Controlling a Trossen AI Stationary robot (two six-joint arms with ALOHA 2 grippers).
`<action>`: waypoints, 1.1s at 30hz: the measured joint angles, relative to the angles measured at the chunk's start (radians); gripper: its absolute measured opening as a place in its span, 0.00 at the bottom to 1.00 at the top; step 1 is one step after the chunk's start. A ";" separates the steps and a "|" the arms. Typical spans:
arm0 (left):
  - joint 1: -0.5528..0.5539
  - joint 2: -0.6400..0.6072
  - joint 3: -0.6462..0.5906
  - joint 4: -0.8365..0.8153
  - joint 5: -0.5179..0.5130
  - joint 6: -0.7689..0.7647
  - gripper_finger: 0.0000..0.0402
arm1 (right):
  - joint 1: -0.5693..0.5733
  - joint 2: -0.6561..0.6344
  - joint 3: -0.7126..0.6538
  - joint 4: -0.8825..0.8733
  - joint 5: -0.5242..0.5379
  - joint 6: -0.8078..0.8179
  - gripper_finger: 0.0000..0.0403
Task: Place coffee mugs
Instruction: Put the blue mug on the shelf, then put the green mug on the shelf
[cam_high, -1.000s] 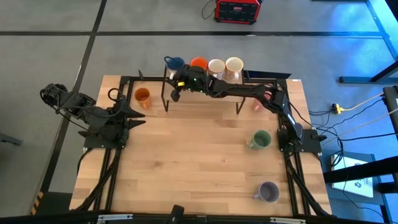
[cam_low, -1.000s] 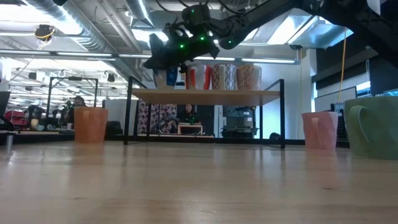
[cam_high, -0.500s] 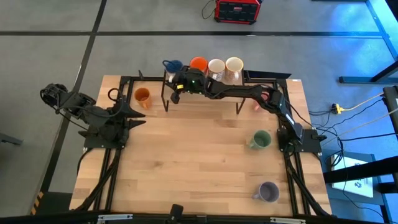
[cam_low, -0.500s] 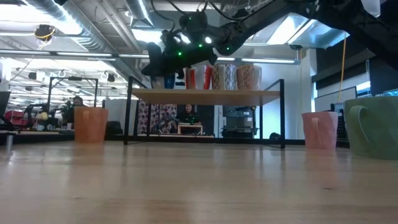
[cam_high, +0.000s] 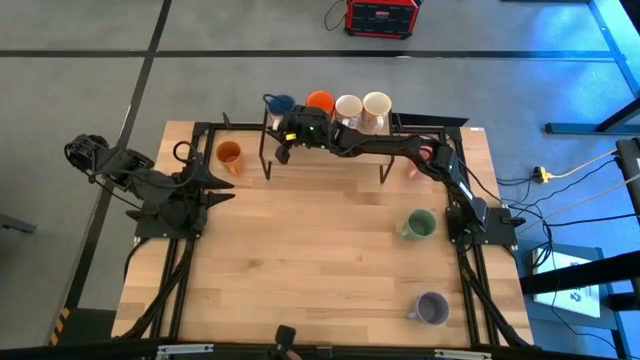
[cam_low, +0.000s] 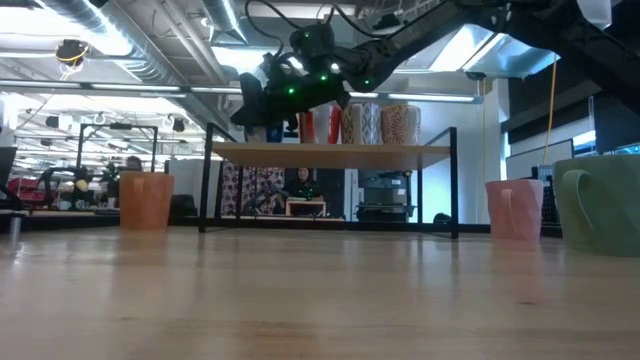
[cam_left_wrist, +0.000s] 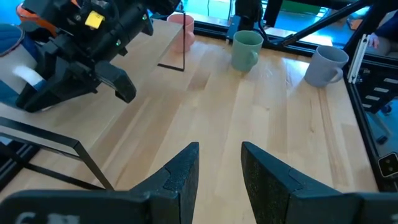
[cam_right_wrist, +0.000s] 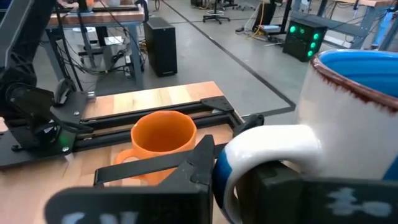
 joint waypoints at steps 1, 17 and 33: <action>0.000 0.000 0.000 0.000 0.000 0.001 0.29 | 0.000 0.000 0.000 -0.001 0.002 0.003 0.08; 0.000 0.000 0.000 0.012 0.001 0.014 0.28 | 0.028 0.000 0.000 -0.026 0.133 0.051 0.47; 0.000 -0.001 0.000 0.013 0.009 0.014 0.28 | 0.082 0.000 0.182 -0.415 0.270 0.078 0.52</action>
